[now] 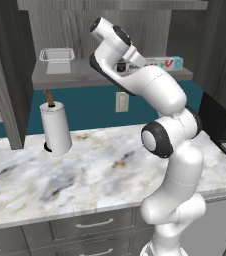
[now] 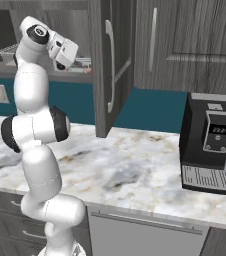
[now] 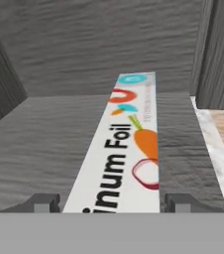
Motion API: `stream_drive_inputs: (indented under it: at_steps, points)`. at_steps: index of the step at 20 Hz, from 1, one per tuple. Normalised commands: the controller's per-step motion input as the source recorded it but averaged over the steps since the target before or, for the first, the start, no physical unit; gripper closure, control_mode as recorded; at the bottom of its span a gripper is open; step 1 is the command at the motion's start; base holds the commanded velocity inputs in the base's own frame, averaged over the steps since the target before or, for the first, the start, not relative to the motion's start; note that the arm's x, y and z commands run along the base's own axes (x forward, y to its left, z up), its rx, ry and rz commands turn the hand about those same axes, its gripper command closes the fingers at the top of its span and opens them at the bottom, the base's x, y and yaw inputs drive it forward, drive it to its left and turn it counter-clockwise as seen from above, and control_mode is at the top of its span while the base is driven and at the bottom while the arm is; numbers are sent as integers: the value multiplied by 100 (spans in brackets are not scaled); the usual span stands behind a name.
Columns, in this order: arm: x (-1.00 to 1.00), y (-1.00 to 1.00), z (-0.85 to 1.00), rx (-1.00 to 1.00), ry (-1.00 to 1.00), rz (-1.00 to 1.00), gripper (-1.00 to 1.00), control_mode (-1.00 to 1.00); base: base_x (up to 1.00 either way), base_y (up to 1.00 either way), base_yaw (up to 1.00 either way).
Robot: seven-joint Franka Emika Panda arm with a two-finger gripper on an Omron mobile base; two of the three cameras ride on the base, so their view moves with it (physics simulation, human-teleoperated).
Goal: Retrieve the tupperware and aluminum foil from the cabinet and place them on the dining counter near the plate with squash and bell pepper to prepare for storing leftovers.
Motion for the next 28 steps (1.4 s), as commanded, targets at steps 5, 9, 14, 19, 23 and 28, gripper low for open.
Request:
stream_drive_inputs:
  at_steps: [5,9,14,19,23,28]
  points:
    - [-76,0,21,-1,-13,3,100,-100,0,0,0]
    - [-100,4,6,-10,-29,5,100,-100,0,0,0]
    - [-100,3,-16,-12,-10,8,100,-100,0,0,0]
    - [-100,-3,-1,-6,7,4,100,-100,0,0,0]
    - [-75,-1,-6,-3,7,3,100,100,-25,0,3]
    - [0,0,0,0,0,0,100,100,-100,15,41]
